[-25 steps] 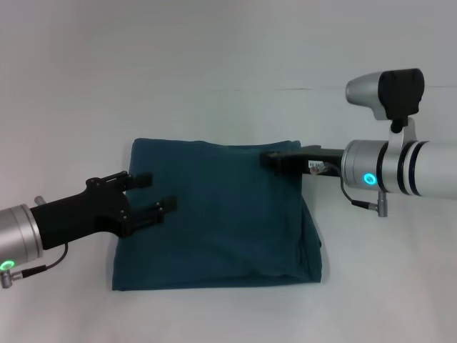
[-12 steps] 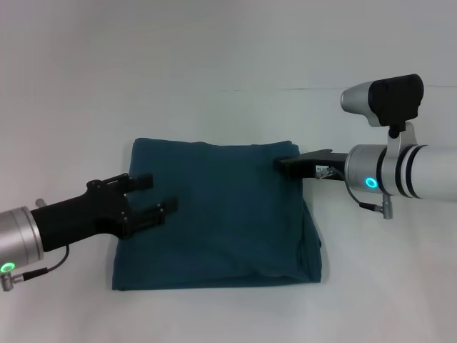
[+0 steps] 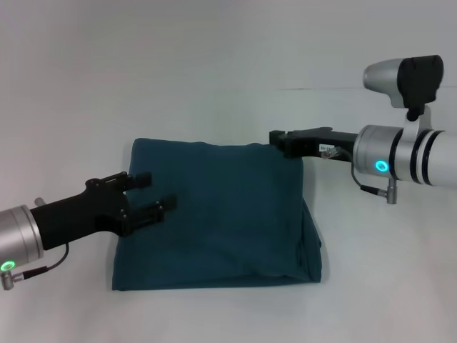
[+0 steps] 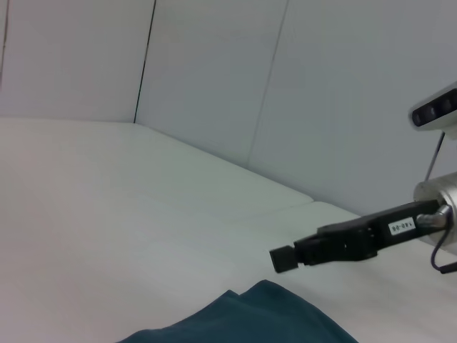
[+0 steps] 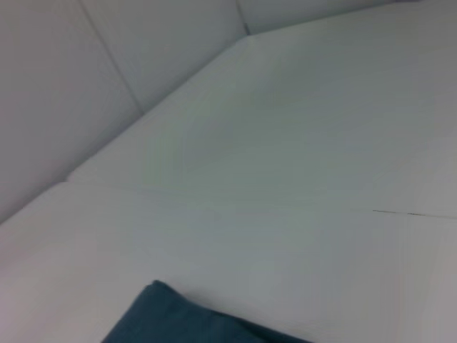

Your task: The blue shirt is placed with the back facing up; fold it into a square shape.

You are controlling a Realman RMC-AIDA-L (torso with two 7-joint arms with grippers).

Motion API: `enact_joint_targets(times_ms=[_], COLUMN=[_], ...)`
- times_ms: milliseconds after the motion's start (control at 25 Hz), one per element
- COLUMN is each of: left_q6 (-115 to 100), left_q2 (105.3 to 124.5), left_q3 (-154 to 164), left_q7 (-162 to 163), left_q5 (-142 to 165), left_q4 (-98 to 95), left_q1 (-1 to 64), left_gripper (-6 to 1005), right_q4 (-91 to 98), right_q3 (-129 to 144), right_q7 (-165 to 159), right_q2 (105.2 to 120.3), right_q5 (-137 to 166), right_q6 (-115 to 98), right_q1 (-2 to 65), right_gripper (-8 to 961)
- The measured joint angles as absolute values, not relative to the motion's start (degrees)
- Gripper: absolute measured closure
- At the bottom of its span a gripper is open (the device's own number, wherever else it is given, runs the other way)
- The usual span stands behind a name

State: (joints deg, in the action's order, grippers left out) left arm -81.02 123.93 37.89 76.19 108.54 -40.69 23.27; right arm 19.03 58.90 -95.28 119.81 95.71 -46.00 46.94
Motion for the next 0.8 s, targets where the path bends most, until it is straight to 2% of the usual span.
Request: enact_joint_targets(times_ms=[480,800], left_q6=[-79.97,-79.71], left_q2=[123.93,123.93], left_q3=[37.88,37.88], left_q7=[76.13,76.13], left_q5=[108.36,108.36], left_q4=[-39.93,-39.9], left_q1=[23.83,23.82], left_gripper=[290,290], right_q4=[13.33,15.65], right_q3=[67.51,66.67], right_q7=[-95.86,-95.47], right_q2=[120.5,120.36], right_q5=[96.0,95.23], right_q6=[-39.67,-38.23], right_q1=[49.88,47.78], right_gripper=[949,947])
